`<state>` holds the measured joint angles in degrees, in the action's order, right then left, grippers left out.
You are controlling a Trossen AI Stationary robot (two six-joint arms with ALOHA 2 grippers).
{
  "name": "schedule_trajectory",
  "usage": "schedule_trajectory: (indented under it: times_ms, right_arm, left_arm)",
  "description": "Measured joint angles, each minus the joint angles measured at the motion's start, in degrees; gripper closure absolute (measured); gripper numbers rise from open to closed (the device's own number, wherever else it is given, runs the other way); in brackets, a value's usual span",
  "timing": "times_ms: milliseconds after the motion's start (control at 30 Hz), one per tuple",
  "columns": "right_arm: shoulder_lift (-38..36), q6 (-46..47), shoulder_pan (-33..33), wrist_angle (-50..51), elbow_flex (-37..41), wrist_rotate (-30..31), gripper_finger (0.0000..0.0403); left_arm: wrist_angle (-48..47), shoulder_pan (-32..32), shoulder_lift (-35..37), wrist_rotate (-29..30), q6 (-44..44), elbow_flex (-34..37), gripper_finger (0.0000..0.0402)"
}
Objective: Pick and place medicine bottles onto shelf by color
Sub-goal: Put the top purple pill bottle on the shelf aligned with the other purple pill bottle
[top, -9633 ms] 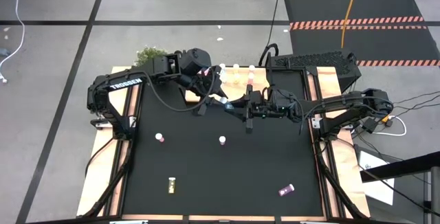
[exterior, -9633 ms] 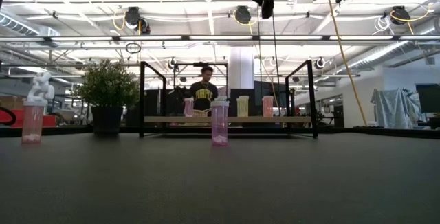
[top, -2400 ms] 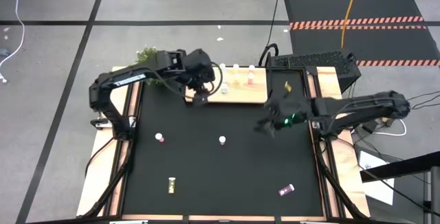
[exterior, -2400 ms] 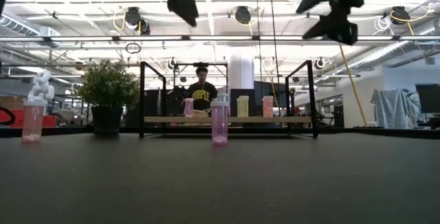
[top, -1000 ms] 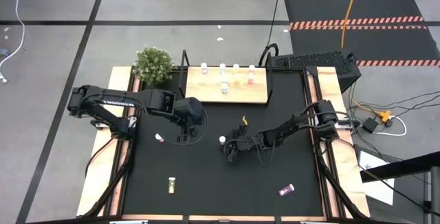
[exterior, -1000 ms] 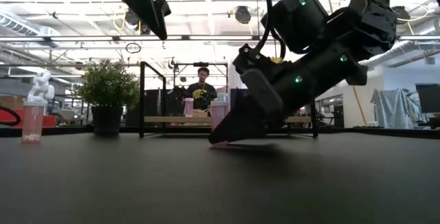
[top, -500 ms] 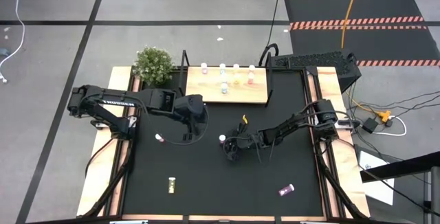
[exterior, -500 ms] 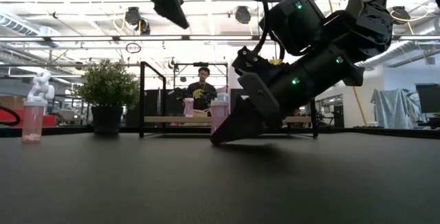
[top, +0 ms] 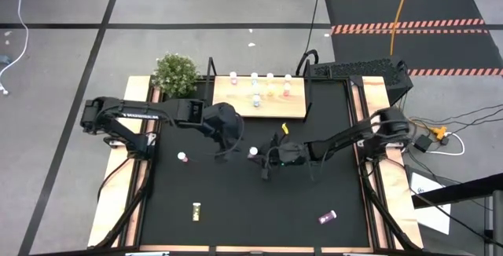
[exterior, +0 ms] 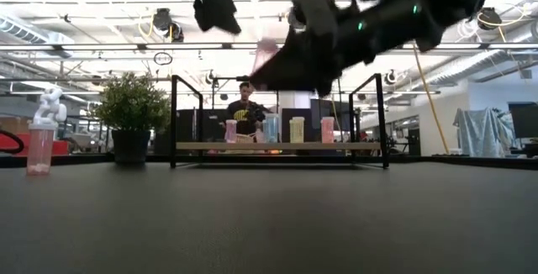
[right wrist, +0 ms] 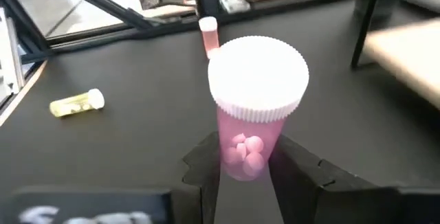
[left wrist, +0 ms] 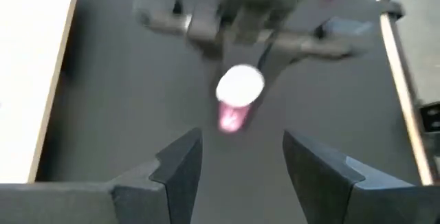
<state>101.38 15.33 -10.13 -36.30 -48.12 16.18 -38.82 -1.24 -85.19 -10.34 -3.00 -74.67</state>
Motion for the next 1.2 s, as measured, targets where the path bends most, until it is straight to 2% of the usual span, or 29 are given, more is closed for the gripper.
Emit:
schedule_trajectory:
  times_ms: [133,267,367,467,633,767,1200]
  right_arm:
    - [-5.09,-4.09,0.43,5.66,0.00,-0.01,0.0302]
    - [-7.95,-4.18,1.35,9.02,0.00,0.00,0.0299]
    - [-8.62,-5.33,1.84,8.70,0.00,-0.02,0.0298]
    - [-8.98,-6.34,2.05,7.76,-0.02,-0.02,0.0298]
    - [-8.87,-7.25,2.08,7.27,0.00,-0.02,0.0299]
    - [-8.87,-7.11,1.91,6.47,0.00,-0.01,0.0299]
    - [-8.89,-7.06,1.04,6.56,0.00,0.07,0.0300]
  left_arm:
    - [0.95,0.28,0.05,-0.07,4.00,0.08,0.0196]
    - [5.40,0.75,-0.04,-0.20,4.80,0.00,0.0170]
    - [9.16,0.72,-0.02,-0.12,4.94,0.00,0.0139]
    - [13.26,0.77,-1.52,2.63,5.75,0.00,0.0112]
    - [16.54,0.68,-4.68,2.79,8.84,-0.04,0.0099]
    - [15.46,0.75,-6.84,2.78,9.09,0.05,0.0114]
    - [15.40,0.68,-7.12,2.60,6.86,0.04,0.0214]
